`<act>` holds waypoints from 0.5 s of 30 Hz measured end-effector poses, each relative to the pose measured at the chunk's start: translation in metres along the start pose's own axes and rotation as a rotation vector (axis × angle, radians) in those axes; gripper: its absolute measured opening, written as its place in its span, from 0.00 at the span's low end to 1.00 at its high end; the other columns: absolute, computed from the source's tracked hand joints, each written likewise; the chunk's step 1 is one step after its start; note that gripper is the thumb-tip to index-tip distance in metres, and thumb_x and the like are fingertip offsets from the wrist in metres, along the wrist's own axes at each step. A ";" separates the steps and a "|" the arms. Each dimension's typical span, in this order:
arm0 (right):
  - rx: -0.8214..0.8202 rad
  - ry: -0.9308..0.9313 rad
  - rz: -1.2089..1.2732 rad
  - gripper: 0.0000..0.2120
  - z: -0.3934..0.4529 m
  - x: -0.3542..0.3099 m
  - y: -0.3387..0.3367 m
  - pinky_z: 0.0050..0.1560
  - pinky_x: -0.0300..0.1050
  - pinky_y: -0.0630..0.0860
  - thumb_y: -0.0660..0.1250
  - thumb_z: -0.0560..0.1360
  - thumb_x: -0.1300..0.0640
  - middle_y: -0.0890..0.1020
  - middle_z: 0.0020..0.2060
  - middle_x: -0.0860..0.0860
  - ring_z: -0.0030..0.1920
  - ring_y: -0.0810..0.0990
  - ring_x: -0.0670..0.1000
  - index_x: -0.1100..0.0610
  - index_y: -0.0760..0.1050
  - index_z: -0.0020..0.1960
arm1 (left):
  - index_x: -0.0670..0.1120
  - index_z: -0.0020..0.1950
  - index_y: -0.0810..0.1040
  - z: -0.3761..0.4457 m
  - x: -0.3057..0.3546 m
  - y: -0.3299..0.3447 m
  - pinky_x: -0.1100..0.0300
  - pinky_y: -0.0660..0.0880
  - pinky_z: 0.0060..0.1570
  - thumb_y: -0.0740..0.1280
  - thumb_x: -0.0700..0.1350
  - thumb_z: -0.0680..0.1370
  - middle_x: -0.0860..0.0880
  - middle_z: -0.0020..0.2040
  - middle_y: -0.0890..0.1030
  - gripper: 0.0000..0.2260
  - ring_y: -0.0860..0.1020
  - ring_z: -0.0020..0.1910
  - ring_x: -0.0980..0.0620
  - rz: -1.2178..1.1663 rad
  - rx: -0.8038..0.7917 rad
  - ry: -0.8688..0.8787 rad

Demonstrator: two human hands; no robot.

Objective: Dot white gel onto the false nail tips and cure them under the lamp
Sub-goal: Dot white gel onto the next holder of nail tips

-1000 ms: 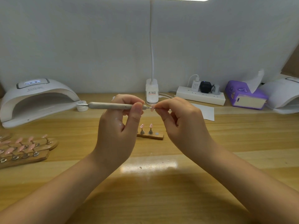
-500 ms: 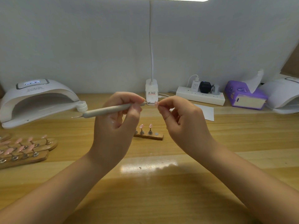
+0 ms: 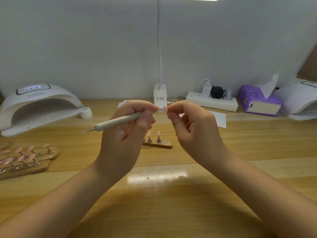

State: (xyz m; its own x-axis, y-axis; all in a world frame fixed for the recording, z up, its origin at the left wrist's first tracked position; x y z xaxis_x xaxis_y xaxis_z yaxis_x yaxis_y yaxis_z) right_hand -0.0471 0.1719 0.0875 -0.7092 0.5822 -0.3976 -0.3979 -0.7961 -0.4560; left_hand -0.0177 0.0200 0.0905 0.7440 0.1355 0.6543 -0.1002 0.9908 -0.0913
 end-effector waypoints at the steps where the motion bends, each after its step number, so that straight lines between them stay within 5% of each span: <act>1: -0.001 0.001 0.000 0.05 0.000 0.000 0.000 0.38 0.27 0.70 0.67 0.77 0.62 0.75 0.40 0.41 0.34 0.72 0.36 0.59 0.79 0.51 | 0.44 0.51 0.78 0.000 0.000 0.000 0.63 0.74 0.43 0.60 0.46 0.80 0.48 0.41 0.79 0.09 0.78 0.42 0.55 0.002 -0.017 0.011; 6: -0.003 -0.003 -0.002 0.05 0.000 0.000 0.000 0.38 0.27 0.71 0.67 0.77 0.62 0.75 0.40 0.41 0.34 0.72 0.36 0.59 0.79 0.51 | 0.46 0.51 0.77 -0.001 0.001 0.001 0.64 0.74 0.45 0.60 0.46 0.80 0.53 0.42 0.79 0.08 0.78 0.43 0.55 0.035 -0.037 0.034; 15: 0.001 -0.011 0.000 0.04 0.000 -0.001 0.000 0.37 0.27 0.71 0.67 0.76 0.63 0.76 0.40 0.42 0.34 0.72 0.36 0.59 0.79 0.51 | 0.47 0.48 0.75 -0.002 0.002 0.001 0.54 0.76 0.36 0.60 0.42 0.76 0.45 0.41 0.78 0.05 0.77 0.37 0.47 0.046 0.010 0.049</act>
State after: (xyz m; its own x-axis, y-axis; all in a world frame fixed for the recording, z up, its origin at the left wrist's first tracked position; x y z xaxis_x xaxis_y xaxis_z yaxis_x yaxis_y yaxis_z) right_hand -0.0460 0.1713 0.0876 -0.7156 0.5802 -0.3890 -0.3982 -0.7963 -0.4553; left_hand -0.0147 0.0212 0.0906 0.7700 0.1813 0.6117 -0.1415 0.9834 -0.1134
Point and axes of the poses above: each hand's wrist, its own z-axis towards the middle knuckle, its own y-axis out of the palm, x = y × z, the point moved 3 cm from there along z, towards the middle knuckle
